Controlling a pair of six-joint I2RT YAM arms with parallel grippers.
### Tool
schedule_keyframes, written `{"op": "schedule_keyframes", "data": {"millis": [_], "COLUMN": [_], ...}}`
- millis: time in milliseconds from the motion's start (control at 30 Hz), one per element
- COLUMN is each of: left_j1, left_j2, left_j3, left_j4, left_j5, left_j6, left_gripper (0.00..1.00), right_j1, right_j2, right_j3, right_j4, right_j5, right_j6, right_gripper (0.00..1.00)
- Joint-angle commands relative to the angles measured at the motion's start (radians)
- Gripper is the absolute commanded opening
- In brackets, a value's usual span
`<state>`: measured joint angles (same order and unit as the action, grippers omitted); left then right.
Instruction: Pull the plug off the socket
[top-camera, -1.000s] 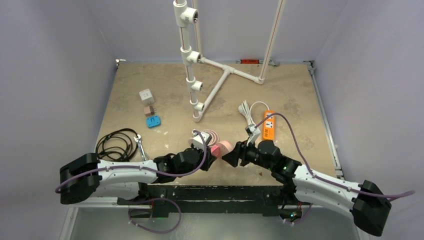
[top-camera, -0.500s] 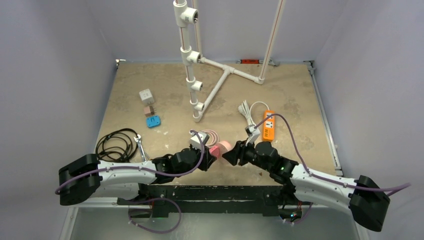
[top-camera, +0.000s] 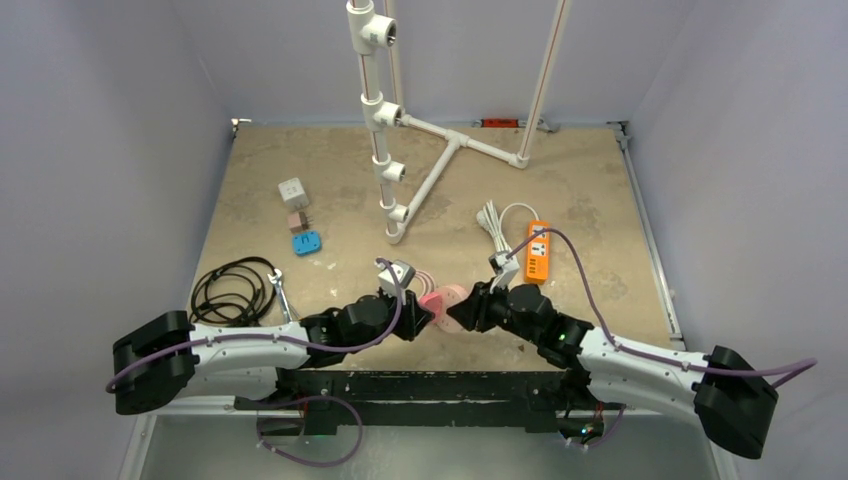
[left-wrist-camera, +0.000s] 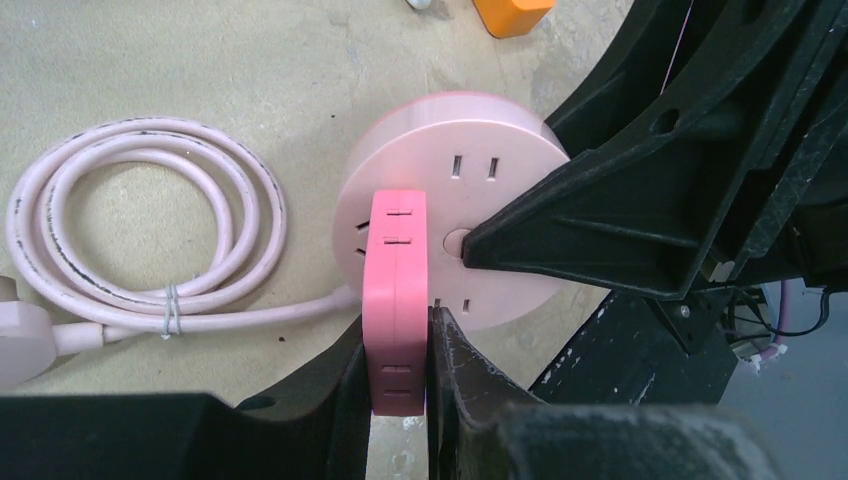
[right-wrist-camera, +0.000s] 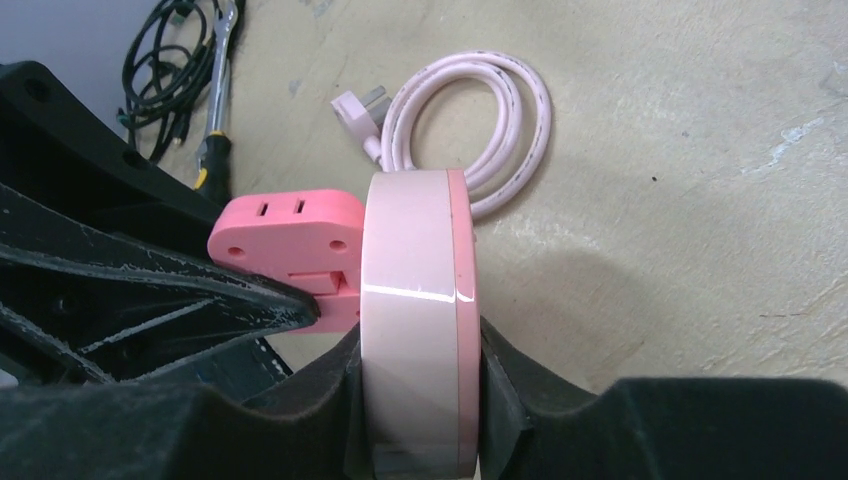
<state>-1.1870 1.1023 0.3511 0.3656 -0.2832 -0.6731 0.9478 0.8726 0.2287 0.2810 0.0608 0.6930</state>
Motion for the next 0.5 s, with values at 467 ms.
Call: {"op": "schedule_keyframes", "data": {"millis": [467], "left_j1": [0.059], "left_j2": [-0.009], "left_j3": [0.096], "left_j4": [-0.195], "left_j5": [0.027], "left_j6": [0.144], "left_gripper": [0.0], "right_j1": [0.005], "right_j2": [-0.081], "right_j3": [0.108], "right_j4": [-0.2], "right_j5": [0.117], "right_j6": [-0.158], "right_gripper": [0.0]}}
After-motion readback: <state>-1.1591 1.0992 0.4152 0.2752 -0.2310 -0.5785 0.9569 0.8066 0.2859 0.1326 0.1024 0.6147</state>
